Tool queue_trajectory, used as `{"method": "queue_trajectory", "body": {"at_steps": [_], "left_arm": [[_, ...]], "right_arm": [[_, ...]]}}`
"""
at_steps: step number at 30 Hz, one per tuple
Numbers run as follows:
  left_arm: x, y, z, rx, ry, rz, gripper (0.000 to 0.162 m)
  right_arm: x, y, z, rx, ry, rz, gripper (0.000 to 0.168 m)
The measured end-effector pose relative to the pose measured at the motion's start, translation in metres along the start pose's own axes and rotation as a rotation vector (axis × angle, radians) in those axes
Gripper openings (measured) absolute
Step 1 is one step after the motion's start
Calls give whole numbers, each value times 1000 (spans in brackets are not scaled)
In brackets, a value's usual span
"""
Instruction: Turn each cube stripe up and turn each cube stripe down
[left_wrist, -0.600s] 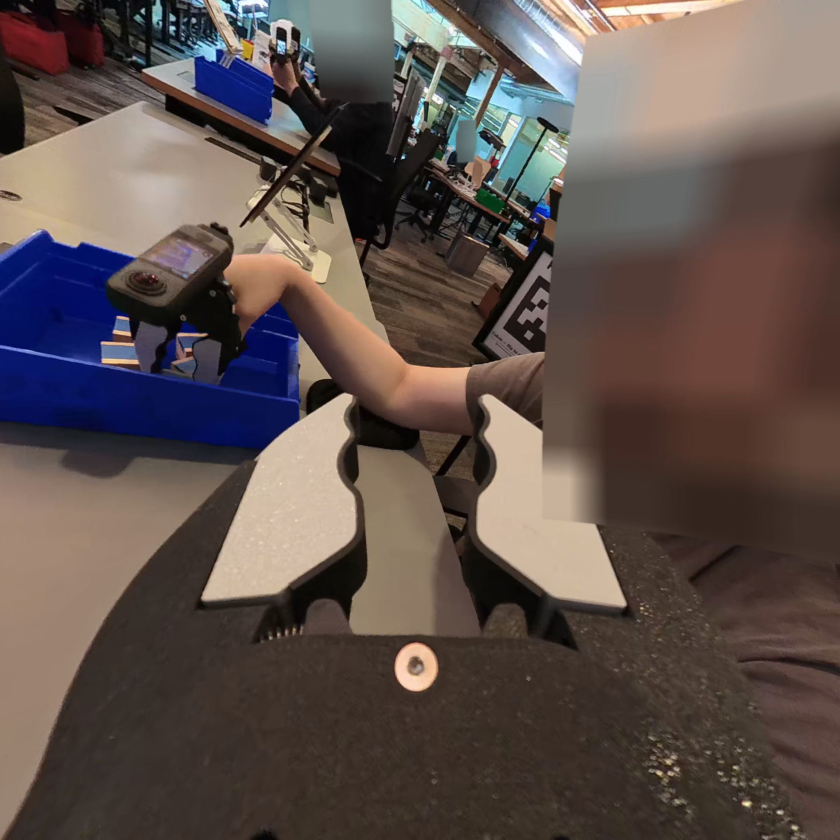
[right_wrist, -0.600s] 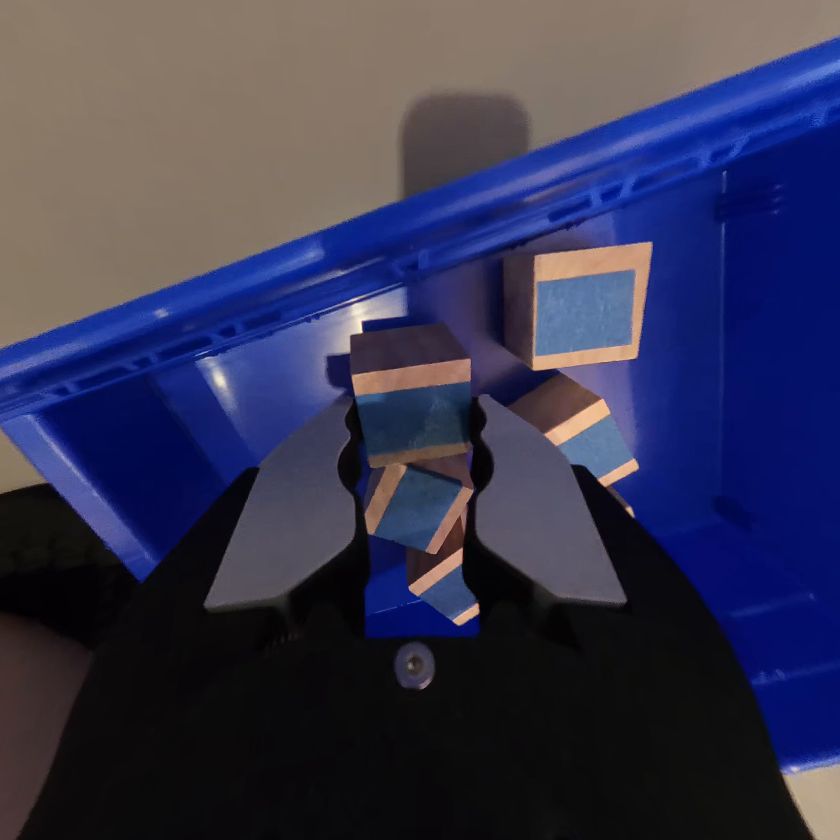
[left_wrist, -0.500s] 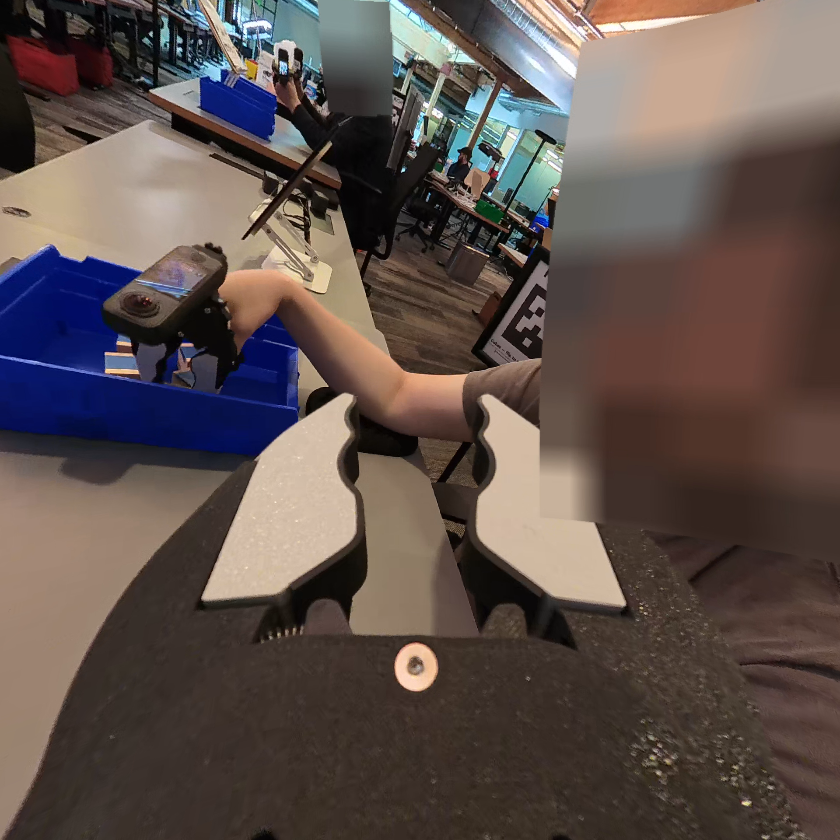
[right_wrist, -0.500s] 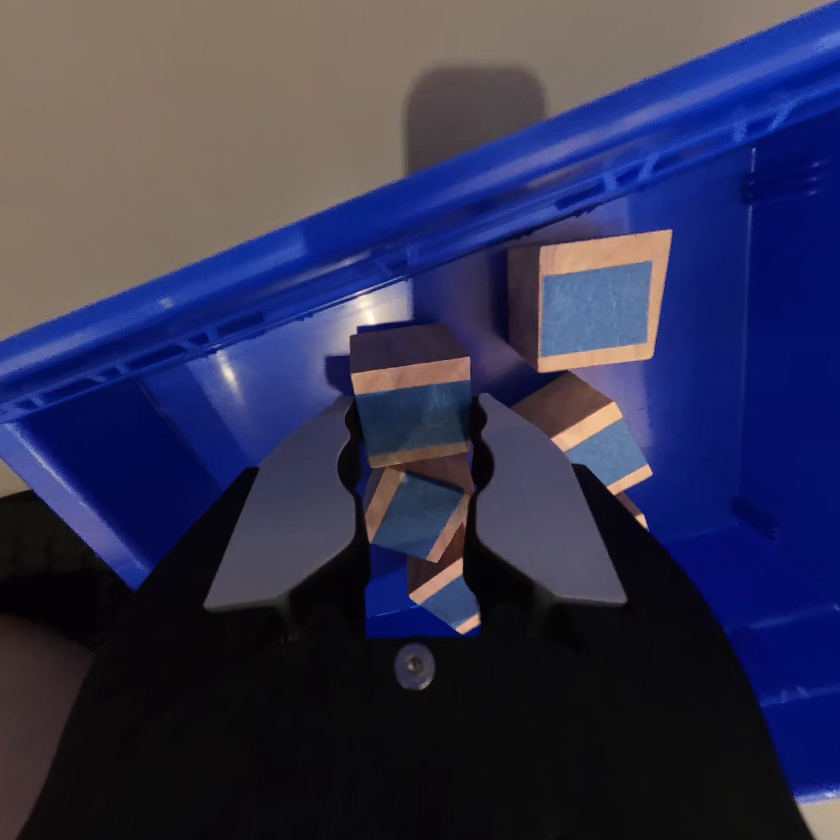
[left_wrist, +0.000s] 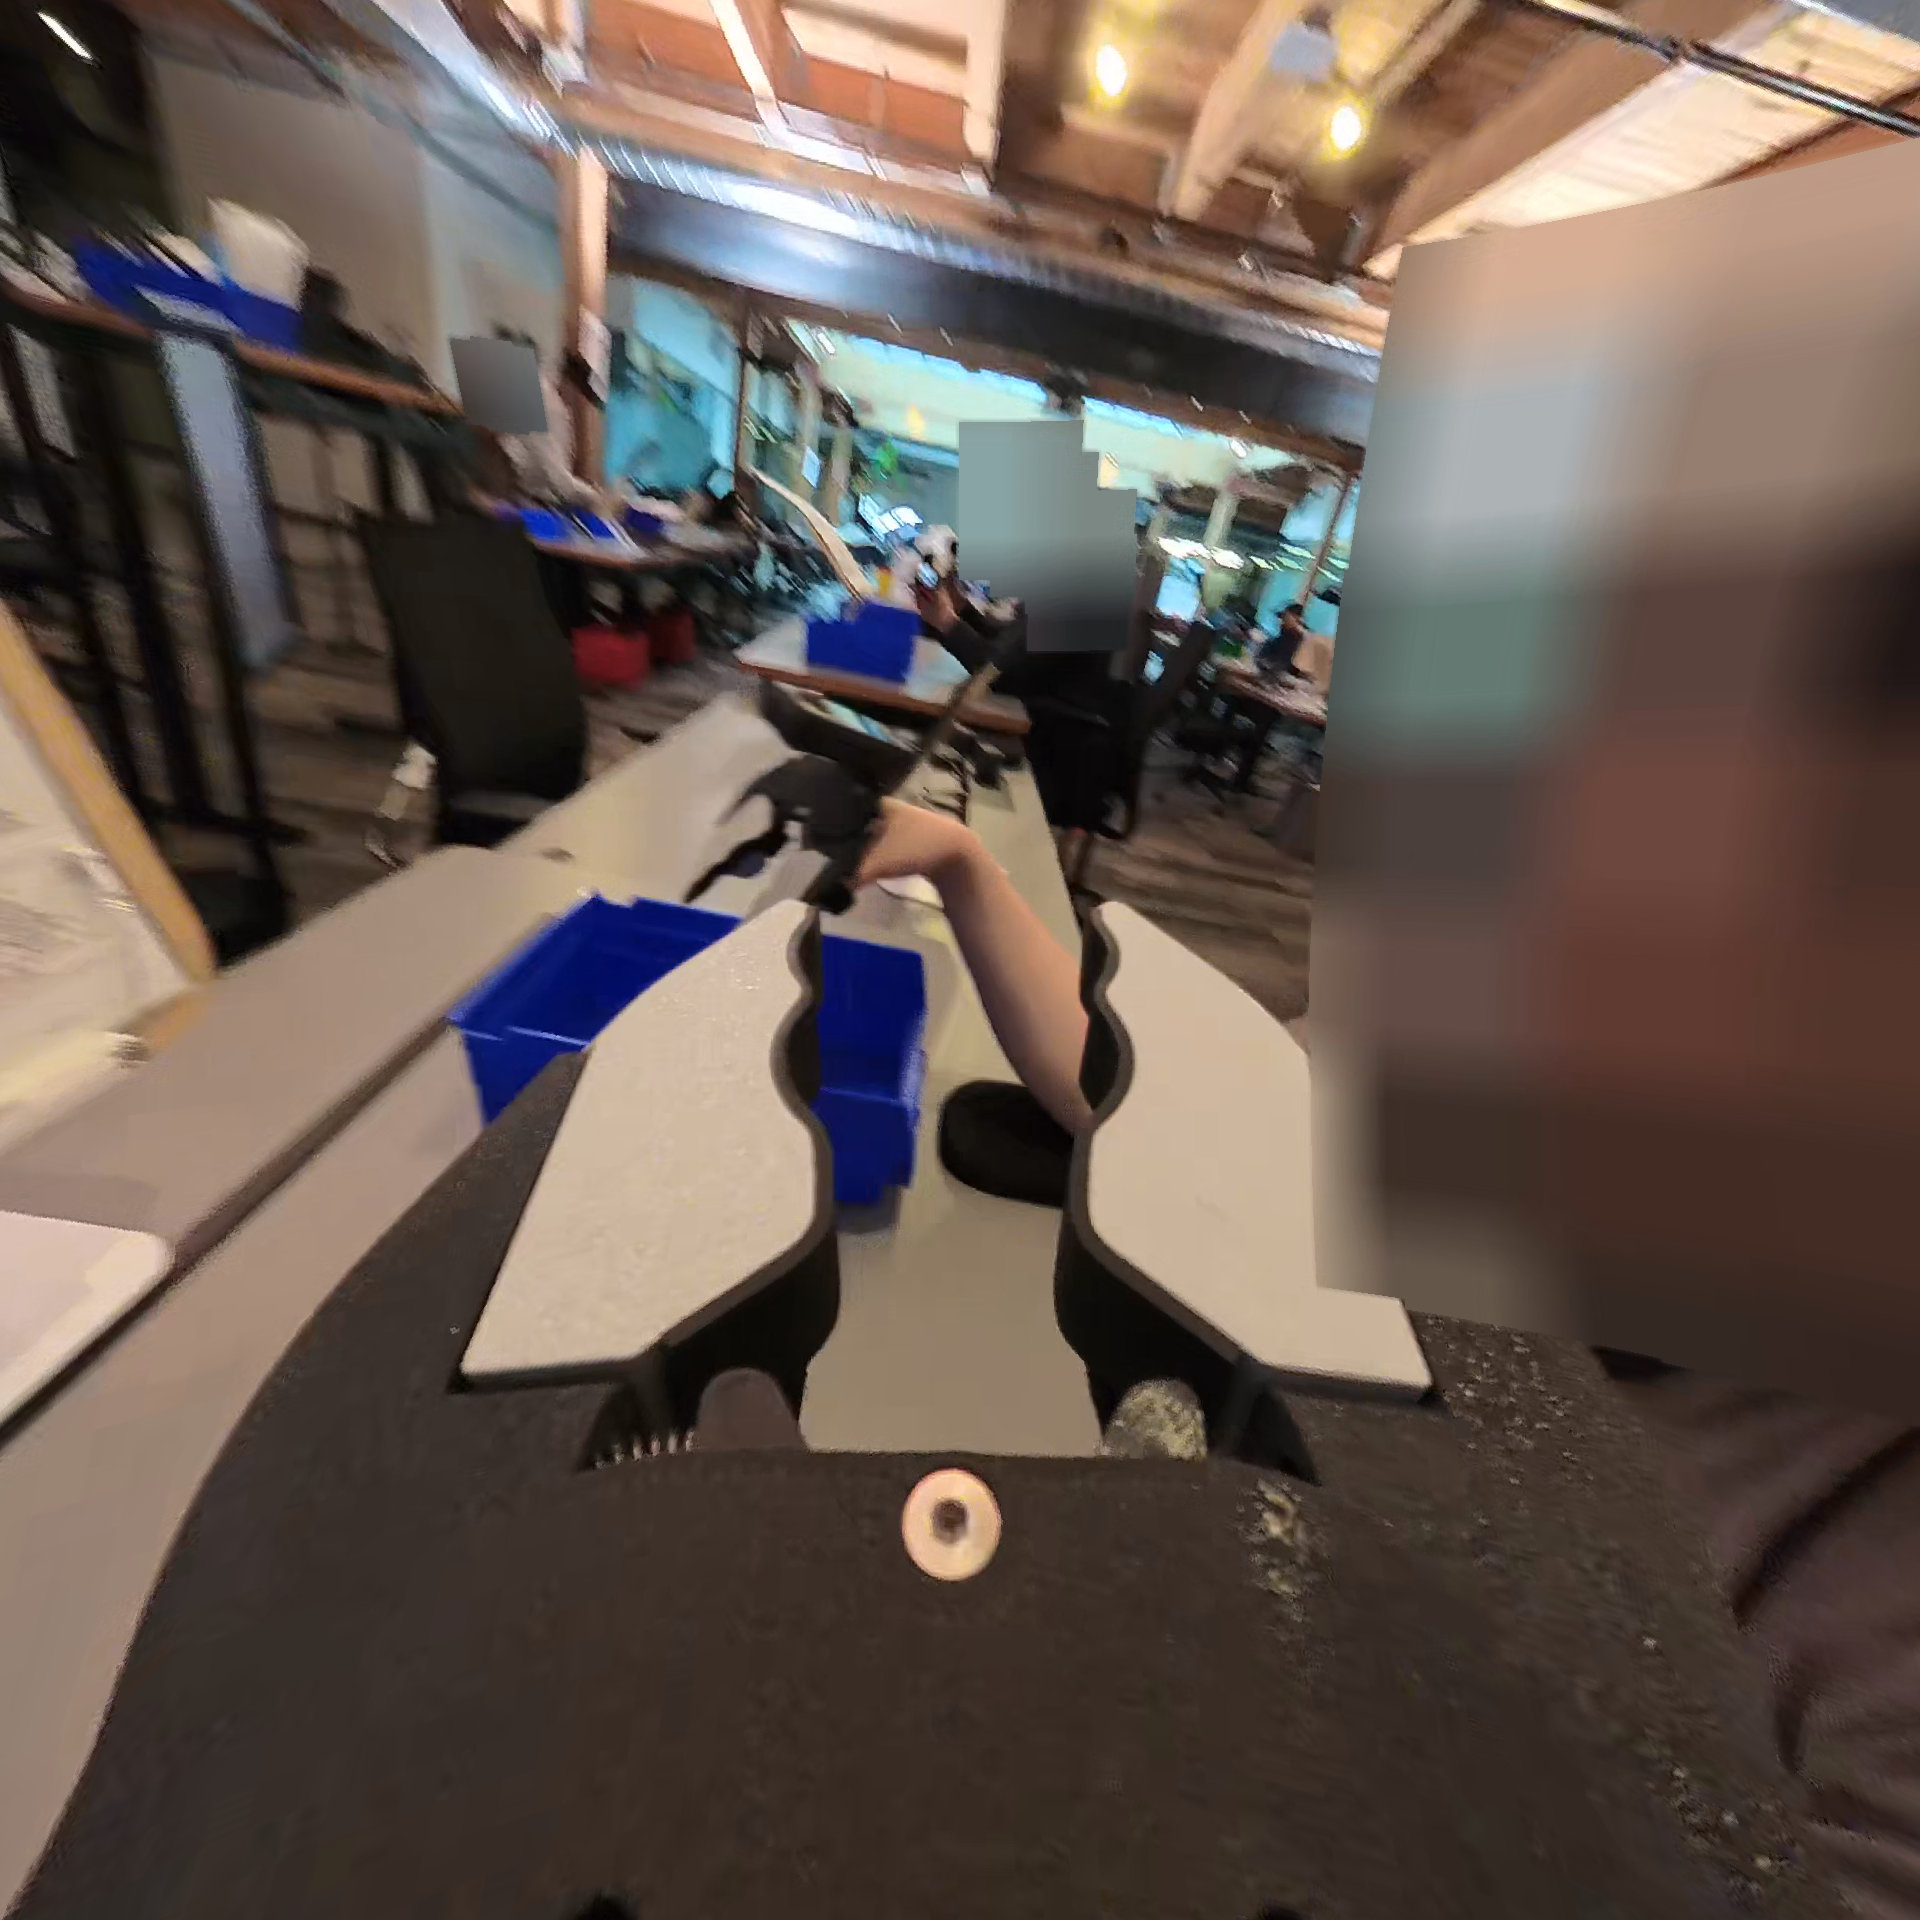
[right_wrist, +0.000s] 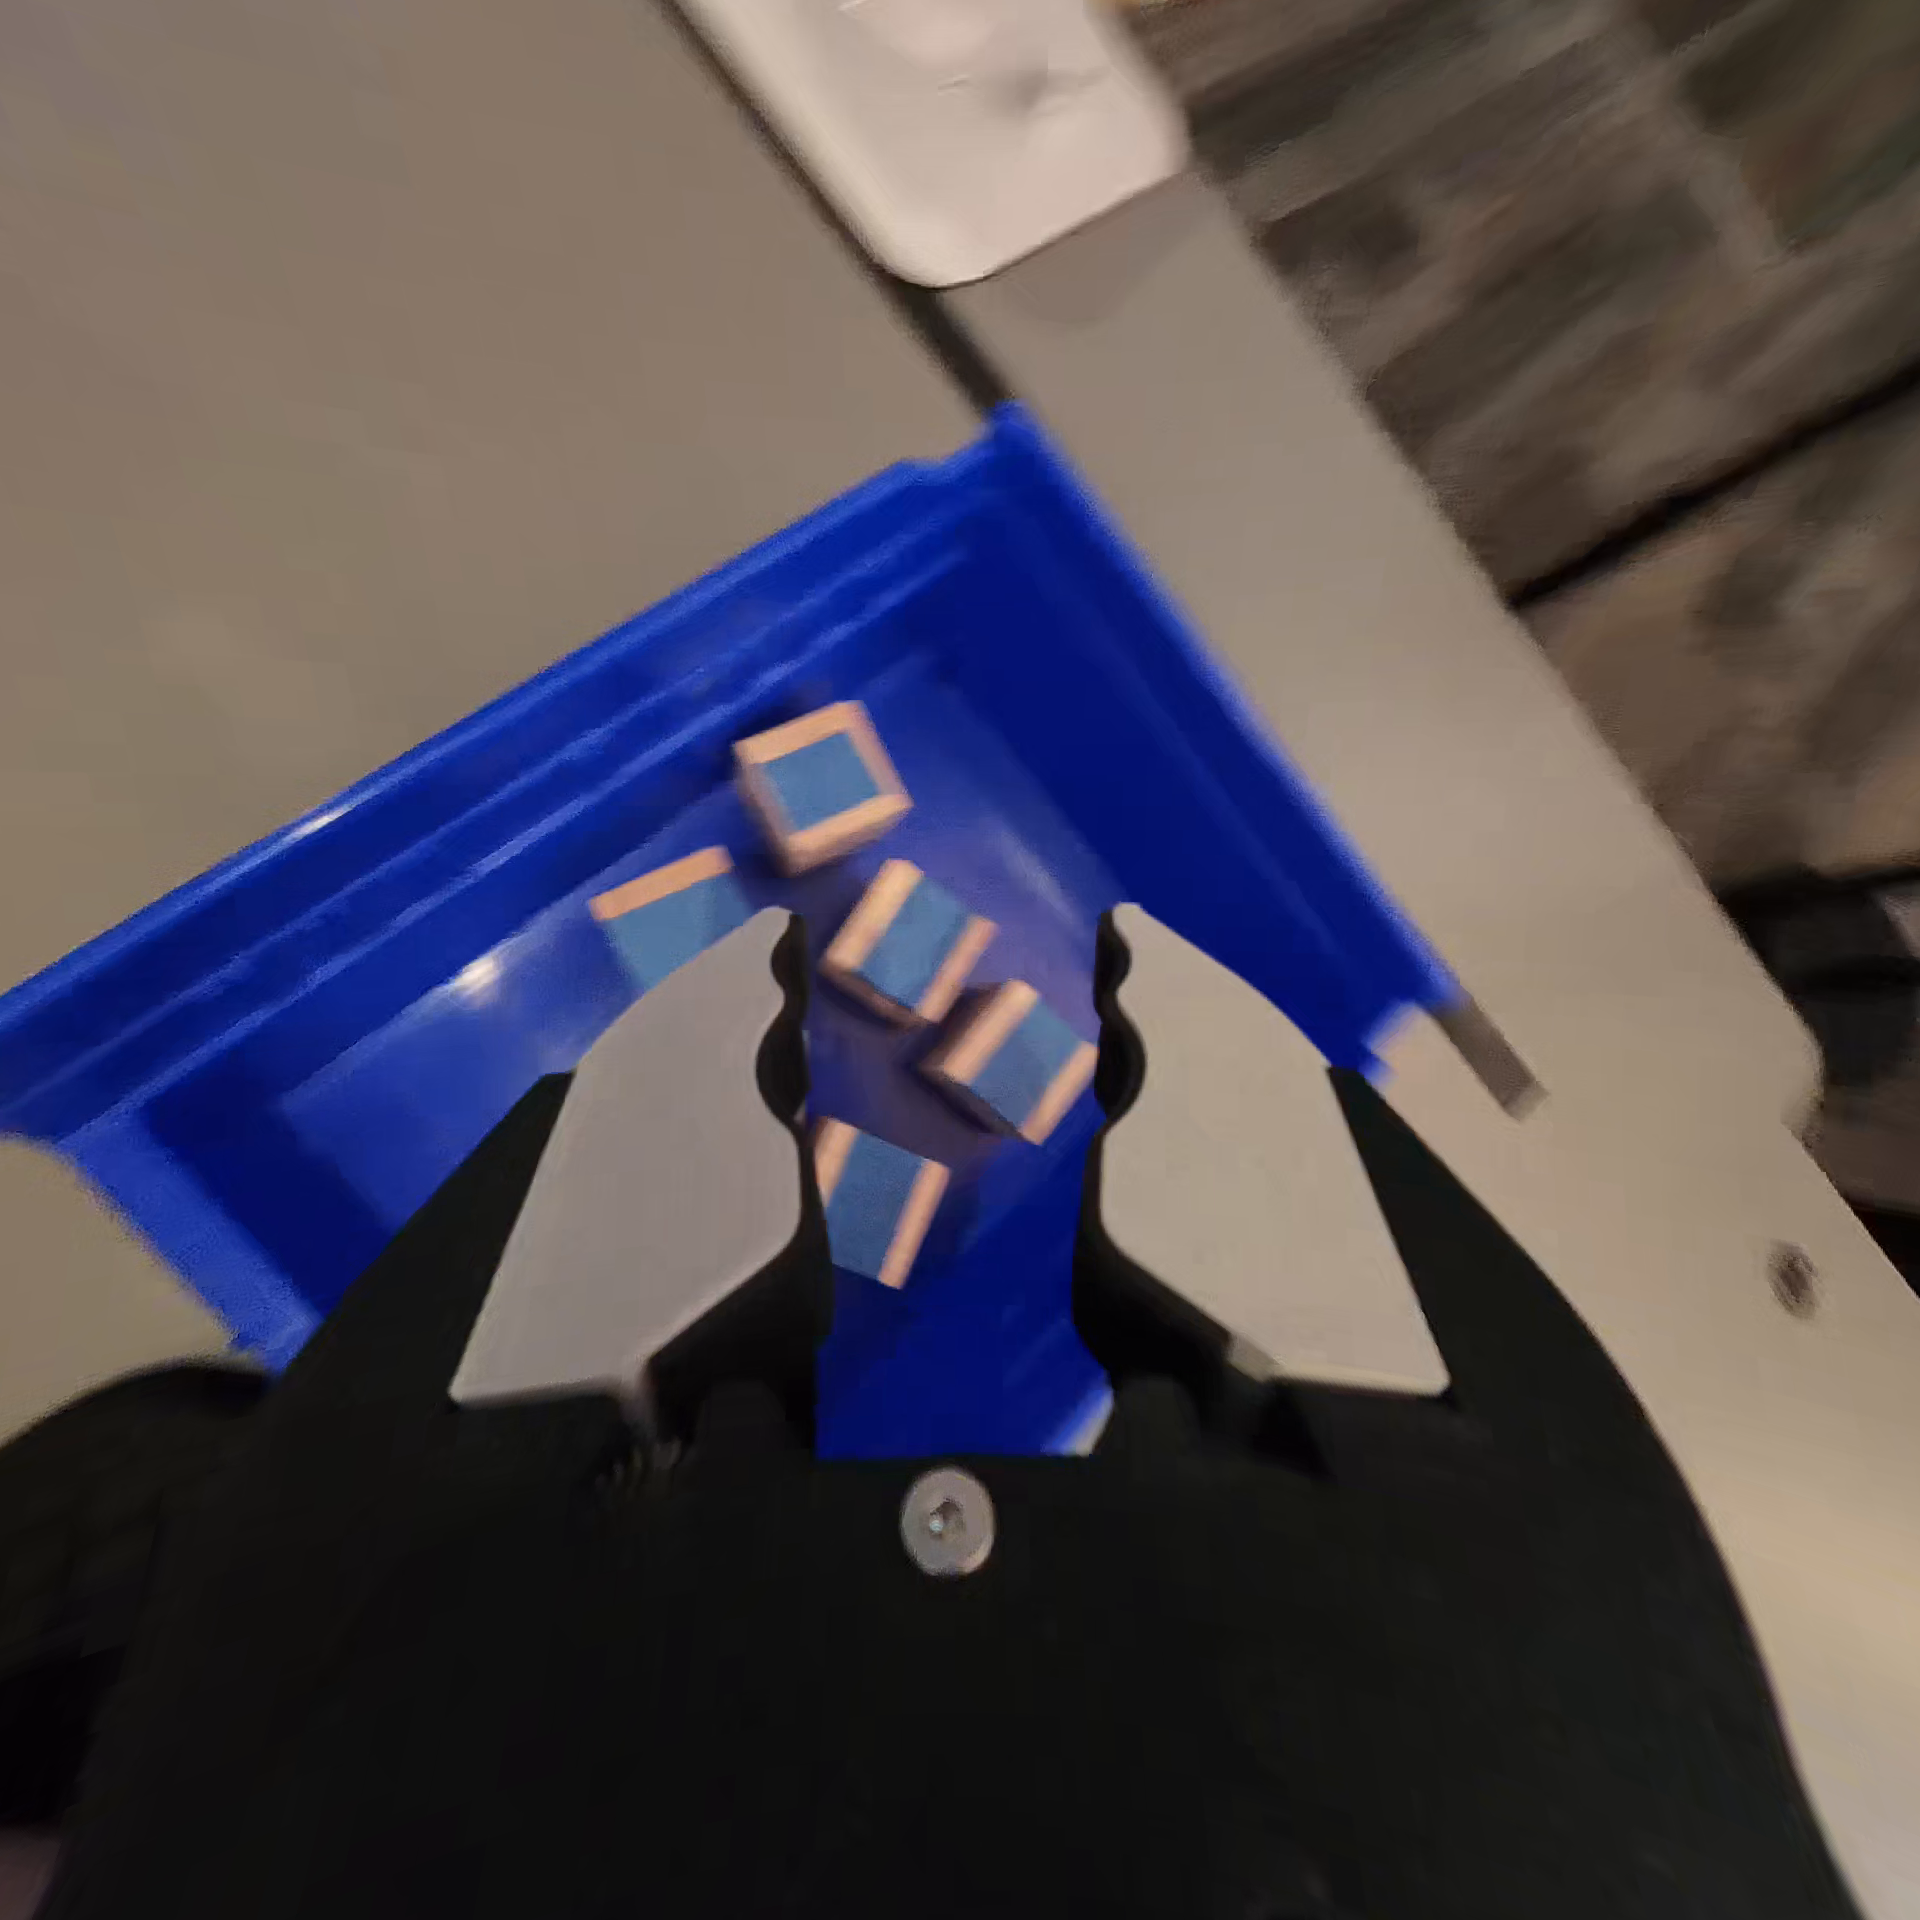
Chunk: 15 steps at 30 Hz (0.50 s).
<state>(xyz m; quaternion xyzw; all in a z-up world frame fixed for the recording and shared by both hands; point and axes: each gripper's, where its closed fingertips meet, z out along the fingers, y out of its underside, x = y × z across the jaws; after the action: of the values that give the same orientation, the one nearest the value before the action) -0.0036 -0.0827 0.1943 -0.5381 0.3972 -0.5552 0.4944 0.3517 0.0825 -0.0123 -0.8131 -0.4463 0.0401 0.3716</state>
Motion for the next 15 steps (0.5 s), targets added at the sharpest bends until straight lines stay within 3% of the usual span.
{"method": "queue_trajectory", "body": {"at_steps": [1, 3, 6, 10, 12, 15], "left_arm": [[-2, -6, -10, 40, -39, 30, 47], [-4, -16, -30, 126, -113, 107, 46], [-18, -27, -59, 220, -297, 159, 43], [-64, -11, -106, 100, -687, 96, 45], [-89, 3, -139, 15, -926, 60, 50], [-113, 26, -177, -106, -1155, -28, 53]], "right_arm": [[19, 5, -12, 11, 87, 60, 58], [50, 27, -29, -29, 211, 193, 59], [67, 65, -31, -112, 226, 400, 59], [58, 90, -4, -191, 59, 724, 46], [64, 100, 5, -223, 87, 789, 42], [63, 118, 15, -326, 110, 784, 40]]}}
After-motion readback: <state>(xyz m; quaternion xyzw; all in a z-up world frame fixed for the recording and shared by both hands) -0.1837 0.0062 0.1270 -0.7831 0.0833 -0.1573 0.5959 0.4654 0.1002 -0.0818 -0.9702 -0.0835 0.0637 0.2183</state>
